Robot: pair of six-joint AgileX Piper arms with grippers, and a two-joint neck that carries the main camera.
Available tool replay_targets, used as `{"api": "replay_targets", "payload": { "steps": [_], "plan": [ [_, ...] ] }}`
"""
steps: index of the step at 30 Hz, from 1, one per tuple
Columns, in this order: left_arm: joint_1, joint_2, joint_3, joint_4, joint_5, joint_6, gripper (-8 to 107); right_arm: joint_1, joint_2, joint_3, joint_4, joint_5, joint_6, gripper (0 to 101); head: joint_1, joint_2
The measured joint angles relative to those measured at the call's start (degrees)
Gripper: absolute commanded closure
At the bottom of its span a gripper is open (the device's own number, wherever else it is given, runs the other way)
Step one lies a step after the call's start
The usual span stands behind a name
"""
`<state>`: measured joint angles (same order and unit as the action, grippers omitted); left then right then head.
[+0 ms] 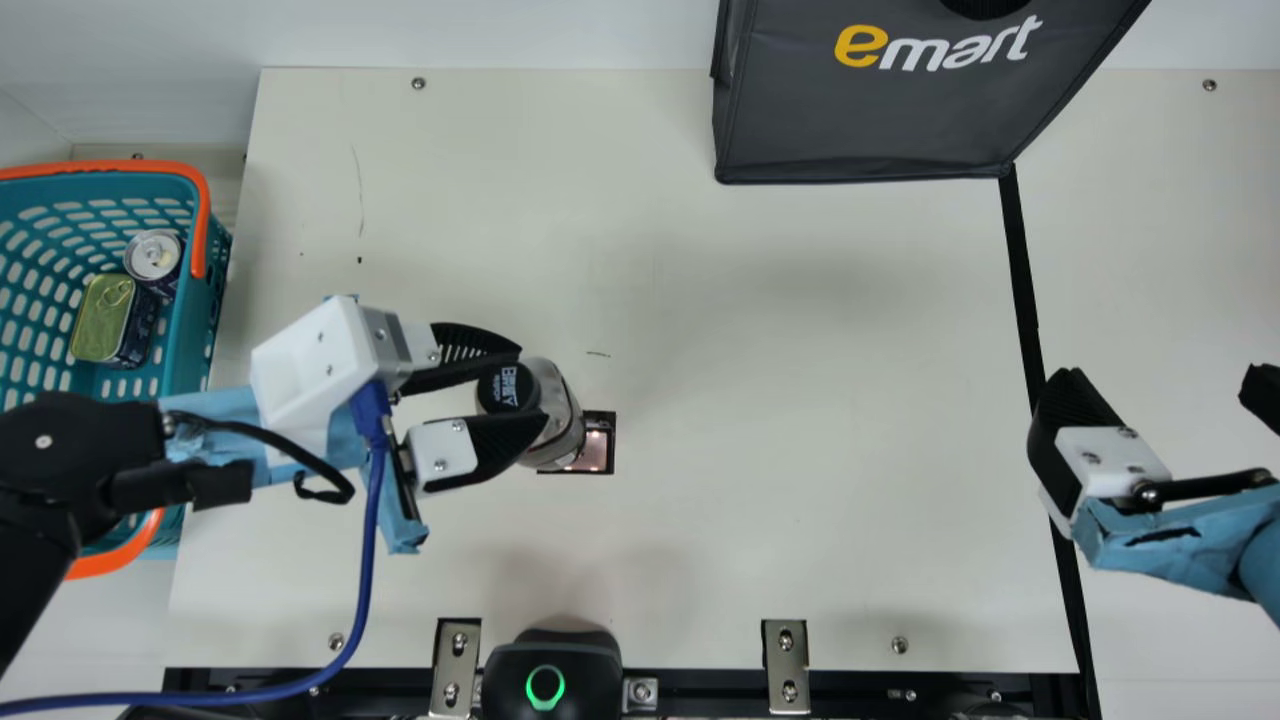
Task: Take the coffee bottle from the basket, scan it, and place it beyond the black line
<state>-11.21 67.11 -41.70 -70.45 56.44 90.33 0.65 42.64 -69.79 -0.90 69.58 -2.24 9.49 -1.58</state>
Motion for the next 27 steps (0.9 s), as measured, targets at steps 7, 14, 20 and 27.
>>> {"api": "replay_targets", "payload": {
  "steps": [7,14,20,27],
  "plan": [
    [-2.75,-0.91,0.35,0.75,0.37,-0.04,89,0.0,0.0,0.0,0.0,0.0,0.0,10,0.0,-0.09],
    [-4.35,-1.36,0.63,1.43,-0.15,-0.5,89,0.0,0.0,0.0,0.0,0.0,0.0,10,0.0,-0.09],
    [-6.59,-0.53,0.12,0.72,-2.83,-0.71,89,0.0,0.0,0.0,0.0,0.0,0.0,10,0.0,-0.09],
    [-10.27,2.06,-1.92,-1.04,-6.81,-0.71,89,0.0,0.0,0.0,0.0,0.07,0.0,10,0.0,-0.09]
  ]
}}
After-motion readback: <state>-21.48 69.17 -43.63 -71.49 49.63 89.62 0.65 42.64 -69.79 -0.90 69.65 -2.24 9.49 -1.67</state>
